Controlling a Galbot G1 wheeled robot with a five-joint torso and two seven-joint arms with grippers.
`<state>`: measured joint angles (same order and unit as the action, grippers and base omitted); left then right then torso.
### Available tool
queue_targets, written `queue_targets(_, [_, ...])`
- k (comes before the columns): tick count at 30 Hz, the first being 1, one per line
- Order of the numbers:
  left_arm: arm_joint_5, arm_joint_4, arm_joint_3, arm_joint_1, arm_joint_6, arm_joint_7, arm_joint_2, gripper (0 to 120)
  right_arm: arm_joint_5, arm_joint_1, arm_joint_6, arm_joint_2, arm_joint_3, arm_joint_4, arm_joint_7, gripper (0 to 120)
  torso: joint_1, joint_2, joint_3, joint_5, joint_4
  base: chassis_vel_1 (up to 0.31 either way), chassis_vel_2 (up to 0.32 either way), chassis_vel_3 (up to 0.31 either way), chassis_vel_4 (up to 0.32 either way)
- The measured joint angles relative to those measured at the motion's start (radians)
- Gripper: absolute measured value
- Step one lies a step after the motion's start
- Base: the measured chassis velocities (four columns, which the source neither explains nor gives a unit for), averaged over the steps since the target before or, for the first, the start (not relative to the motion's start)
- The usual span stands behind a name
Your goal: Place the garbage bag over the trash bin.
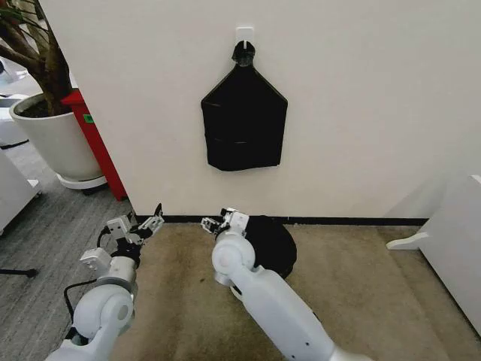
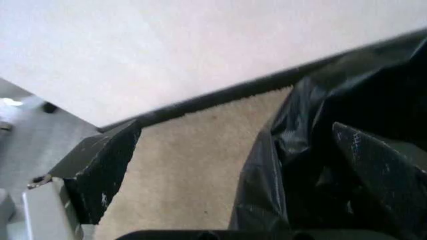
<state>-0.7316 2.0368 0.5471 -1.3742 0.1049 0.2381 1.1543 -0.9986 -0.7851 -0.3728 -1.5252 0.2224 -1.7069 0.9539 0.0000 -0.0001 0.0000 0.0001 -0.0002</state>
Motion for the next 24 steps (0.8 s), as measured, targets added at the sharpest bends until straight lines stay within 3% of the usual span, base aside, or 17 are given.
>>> queue_targets(7, [-0.012, -0.015, -0.002, 0.007, 0.002, -0.004, -0.004, 100, -0.020, -0.043, 0.007, 0.100, -0.024, -0.211, -0.019, 100, 0.000, 0.000, 0.000, 0.0001, 0.0004, 0.000, 0.000, 0.000, 0.000])
queue_targets(15, [-0.062, -0.013, 0.030, -0.008, 0.005, -0.008, 0.002, 100, 0.040, -0.344, 0.045, 0.396, -0.298, -0.468, -0.290, 100, 0.000, 0.000, 0.000, 0.0002, -0.0002, 0.000, 0.000, 0.000, 0.000])
queue_targets(17, [-0.066, -0.012, 0.034, -0.008, 0.005, -0.009, 0.002, 100, 0.040, -0.375, 0.047, 0.408, -0.327, -0.472, -0.312, 100, 0.000, 0.000, 0.000, 0.0003, 0.0000, 0.000, 0.000, 0.000, 0.000])
queue_targets(21, [-0.087, -0.002, 0.051, -0.013, 0.008, -0.010, 0.003, 100, -0.008, -0.582, 0.079, 0.426, -0.539, -0.449, -0.451, 100, 0.000, 0.000, 0.000, 0.0003, 0.0004, 0.000, 0.000, 0.000, 0.000])
queue_targets(24, [-0.091, 0.000, 0.055, -0.013, 0.008, -0.010, 0.002, 100, -0.045, -0.646, 0.085, 0.415, -0.606, -0.436, -0.503, 100, 0.000, 0.000, 0.000, 0.0002, 0.0004, 0.000, 0.000, 0.000, 0.000])
